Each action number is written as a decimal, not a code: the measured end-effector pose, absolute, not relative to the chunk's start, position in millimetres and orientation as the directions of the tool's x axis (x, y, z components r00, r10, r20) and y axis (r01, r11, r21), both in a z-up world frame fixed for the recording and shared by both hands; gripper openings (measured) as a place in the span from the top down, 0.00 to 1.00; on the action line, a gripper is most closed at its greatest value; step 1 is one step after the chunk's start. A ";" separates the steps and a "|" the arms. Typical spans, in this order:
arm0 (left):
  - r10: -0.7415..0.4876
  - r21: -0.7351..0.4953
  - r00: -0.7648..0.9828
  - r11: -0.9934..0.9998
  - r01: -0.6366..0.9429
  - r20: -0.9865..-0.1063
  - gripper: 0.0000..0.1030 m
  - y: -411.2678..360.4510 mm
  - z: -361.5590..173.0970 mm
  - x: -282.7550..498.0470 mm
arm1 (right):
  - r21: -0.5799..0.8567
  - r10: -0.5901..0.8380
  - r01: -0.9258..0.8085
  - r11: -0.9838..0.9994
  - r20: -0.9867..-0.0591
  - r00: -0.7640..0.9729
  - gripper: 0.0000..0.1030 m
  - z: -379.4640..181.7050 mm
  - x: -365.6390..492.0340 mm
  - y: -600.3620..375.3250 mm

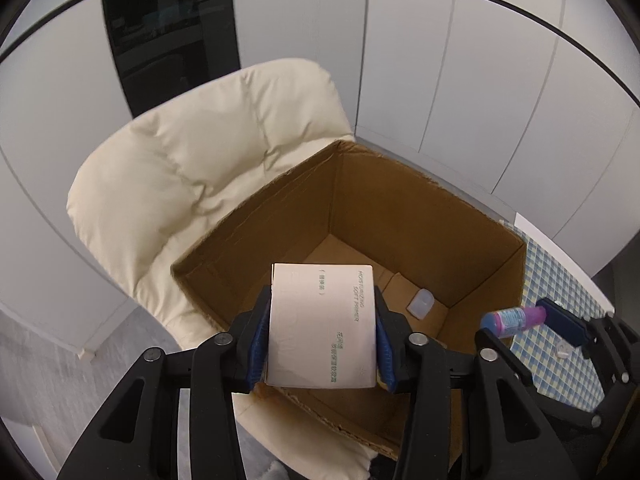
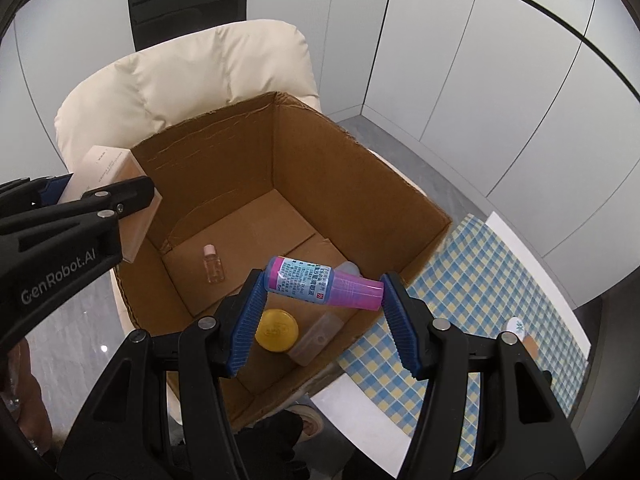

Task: Organize objects
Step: 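Open the left gripper to drop the white box while the right releases the tube, then withdraw both open grippers up and out of the cardboard box, then move both open grippers back toward the remaining items on the checked cloth, then grasp the clear lens case with the left gripper while the right grasps the black puff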

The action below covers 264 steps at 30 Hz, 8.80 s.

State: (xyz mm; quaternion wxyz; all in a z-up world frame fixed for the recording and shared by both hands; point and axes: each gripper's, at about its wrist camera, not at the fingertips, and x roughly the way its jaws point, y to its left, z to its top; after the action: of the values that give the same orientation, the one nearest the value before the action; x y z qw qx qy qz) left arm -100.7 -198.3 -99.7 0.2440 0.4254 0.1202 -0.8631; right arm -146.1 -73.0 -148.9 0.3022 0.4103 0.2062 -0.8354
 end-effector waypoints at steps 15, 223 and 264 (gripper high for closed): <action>-0.367 -0.005 -0.544 -0.826 0.564 -0.755 0.01 -200.5 -87.0 -87.3 | -0.096 -0.324 0.634 -0.768 -0.795 -0.513 0.00 -145.6 -148.9 -60.8; -0.038 0.103 -0.497 -0.989 -0.104 -0.867 0.01 179.6 -179.4 -162.1 | 0.030 0.058 -0.192 -0.981 -0.897 -0.438 0.00 -222.3 -128.5 410.9; 0.053 -0.046 -0.392 -0.999 -0.027 -0.918 0.45 253.7 -342.1 -351.8 | -0.045 0.027 0.021 -0.999 -0.853 -0.521 0.52 -369.5 -313.3 400.8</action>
State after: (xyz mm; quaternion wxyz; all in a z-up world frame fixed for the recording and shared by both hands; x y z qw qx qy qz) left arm -351.8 253.7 -342.1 -0.0240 0.5509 0.0117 -0.8342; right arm -313.3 400.8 -369.5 -0.0017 0.4893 0.0247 -0.8718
